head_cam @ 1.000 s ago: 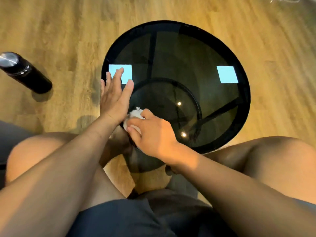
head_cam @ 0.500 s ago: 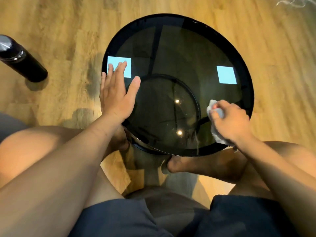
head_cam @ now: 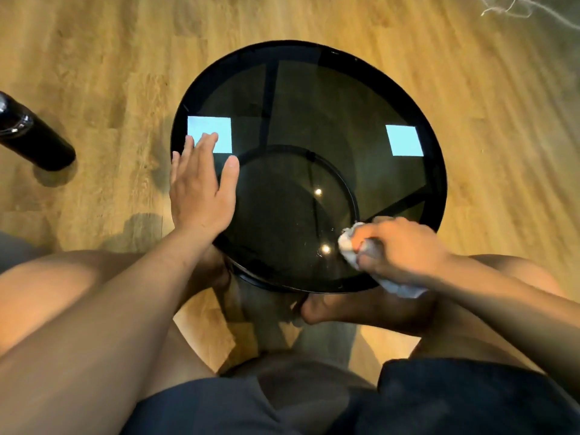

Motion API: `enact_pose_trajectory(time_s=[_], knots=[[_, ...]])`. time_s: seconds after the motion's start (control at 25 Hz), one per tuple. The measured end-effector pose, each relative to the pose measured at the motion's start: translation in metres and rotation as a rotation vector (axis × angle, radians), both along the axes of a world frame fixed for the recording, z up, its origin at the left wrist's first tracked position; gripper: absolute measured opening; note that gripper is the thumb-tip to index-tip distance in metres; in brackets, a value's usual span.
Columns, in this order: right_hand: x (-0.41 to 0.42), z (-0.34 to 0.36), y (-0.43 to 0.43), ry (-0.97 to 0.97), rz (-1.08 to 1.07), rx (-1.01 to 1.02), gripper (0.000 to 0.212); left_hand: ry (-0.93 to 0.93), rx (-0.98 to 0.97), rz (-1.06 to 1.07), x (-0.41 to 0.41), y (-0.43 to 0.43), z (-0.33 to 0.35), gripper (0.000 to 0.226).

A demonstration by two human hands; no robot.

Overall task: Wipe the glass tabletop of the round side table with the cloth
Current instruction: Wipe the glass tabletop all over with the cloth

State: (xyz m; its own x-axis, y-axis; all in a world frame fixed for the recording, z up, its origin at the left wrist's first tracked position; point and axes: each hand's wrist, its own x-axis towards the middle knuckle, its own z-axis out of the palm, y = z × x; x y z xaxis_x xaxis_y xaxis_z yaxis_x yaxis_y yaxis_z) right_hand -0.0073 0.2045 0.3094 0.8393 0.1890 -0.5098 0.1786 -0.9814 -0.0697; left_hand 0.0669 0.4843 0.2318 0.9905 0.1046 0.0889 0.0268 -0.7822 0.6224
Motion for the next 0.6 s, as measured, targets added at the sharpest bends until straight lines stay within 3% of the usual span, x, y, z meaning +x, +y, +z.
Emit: enact_pose_trajectory(time_s=[0.12,0.2,0.36,0.44,0.52,0.6], knots=[[0.003,0.009,-0.04,0.049,-0.153,-0.043,0.013,-0.026,-0.096,0.06,0.002,0.001,-0.003,0.059],[-0.001,0.004,-0.026,0.065,-0.069,0.047,0.011,-0.082,-0.123,0.05,0.003,0.002,-0.005,0.061],[0.003,-0.015,0.073,0.088,0.247,0.279,0.028,-0.102,-0.161,0.063,0.004,0.003,-0.005,0.056],[0.025,-0.021,0.128,0.064,0.423,0.287,0.022,-0.121,-0.334,0.123,0.004,0.004,-0.004,0.05],[0.049,-0.022,0.163,0.024,0.492,0.314,0.016,-0.164,-0.678,0.284,0.009,0.006,0.009,0.041],[0.072,-0.028,0.181,-0.031,0.496,0.321,0.02,-0.23,-0.755,0.378,0.019,0.016,0.021,0.035]])
